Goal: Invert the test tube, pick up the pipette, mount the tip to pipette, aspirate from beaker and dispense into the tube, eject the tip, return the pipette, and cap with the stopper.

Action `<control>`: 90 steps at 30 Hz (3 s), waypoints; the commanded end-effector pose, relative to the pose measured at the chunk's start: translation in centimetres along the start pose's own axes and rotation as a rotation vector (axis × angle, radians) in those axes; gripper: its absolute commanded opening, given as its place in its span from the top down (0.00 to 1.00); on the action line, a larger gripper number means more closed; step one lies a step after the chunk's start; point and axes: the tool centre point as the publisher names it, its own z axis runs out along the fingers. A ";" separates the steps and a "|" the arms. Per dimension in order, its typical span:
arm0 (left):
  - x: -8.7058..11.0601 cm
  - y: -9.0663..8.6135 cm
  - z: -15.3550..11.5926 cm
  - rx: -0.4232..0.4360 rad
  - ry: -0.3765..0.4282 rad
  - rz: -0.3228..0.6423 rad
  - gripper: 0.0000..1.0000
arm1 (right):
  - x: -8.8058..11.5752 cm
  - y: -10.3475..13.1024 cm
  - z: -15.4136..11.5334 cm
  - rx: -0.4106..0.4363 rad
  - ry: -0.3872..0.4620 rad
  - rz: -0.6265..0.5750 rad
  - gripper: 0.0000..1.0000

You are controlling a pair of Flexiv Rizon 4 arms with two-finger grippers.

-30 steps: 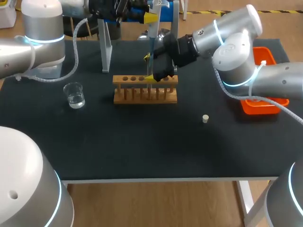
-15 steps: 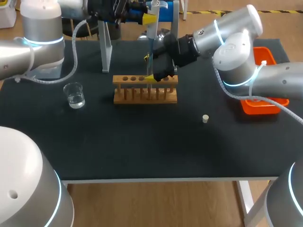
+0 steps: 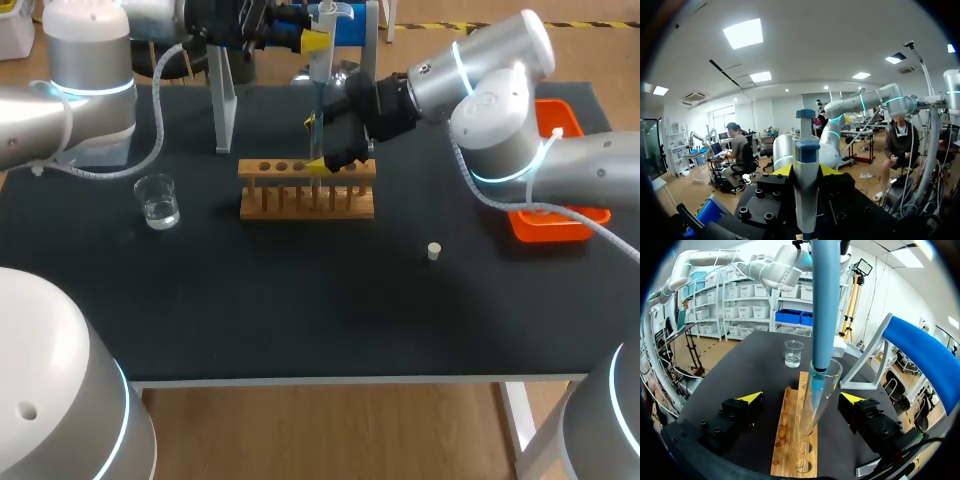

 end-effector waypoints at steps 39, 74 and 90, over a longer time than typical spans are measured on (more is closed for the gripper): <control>0.1 0.0 0.0 0.002 -0.002 0.002 1.00 | 2.4 3.0 -17.1 -0.183 -0.126 0.044 0.00; 0.1 0.0 0.0 0.002 -0.002 0.002 1.00 | -0.9 18.6 -23.3 -0.380 -0.124 0.014 0.71; 0.1 0.0 0.0 0.002 -0.002 0.002 1.00 | -1.3 22.2 -22.4 -0.440 -0.089 0.054 1.00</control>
